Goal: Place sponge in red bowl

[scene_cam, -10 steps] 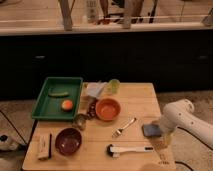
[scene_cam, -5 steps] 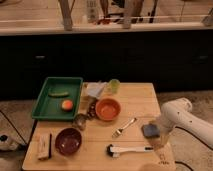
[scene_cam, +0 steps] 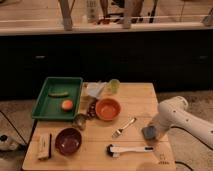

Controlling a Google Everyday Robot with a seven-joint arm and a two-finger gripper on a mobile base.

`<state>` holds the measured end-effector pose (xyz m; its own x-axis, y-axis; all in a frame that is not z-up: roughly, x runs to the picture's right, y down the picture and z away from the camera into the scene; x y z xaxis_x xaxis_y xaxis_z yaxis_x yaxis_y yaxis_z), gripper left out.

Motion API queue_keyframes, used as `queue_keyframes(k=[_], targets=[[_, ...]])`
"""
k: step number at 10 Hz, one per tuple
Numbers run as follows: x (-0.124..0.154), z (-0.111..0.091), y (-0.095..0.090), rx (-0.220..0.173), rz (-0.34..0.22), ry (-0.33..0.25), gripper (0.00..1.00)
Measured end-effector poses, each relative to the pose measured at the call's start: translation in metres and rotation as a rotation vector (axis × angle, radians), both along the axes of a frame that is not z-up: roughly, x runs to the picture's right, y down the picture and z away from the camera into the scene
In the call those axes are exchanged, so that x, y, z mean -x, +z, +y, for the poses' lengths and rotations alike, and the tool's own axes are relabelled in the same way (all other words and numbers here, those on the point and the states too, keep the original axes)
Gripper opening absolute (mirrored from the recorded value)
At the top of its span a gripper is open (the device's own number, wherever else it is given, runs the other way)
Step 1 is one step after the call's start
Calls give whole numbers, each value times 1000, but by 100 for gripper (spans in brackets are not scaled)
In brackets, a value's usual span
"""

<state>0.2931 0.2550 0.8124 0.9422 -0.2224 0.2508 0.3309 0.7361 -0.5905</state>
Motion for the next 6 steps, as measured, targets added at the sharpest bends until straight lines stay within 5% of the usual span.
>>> queue_keyframes(k=[3, 6], targets=[[2, -2, -1, 5, -16, -12, 2], [0, -4, -3, 2, -37, -6, 0]])
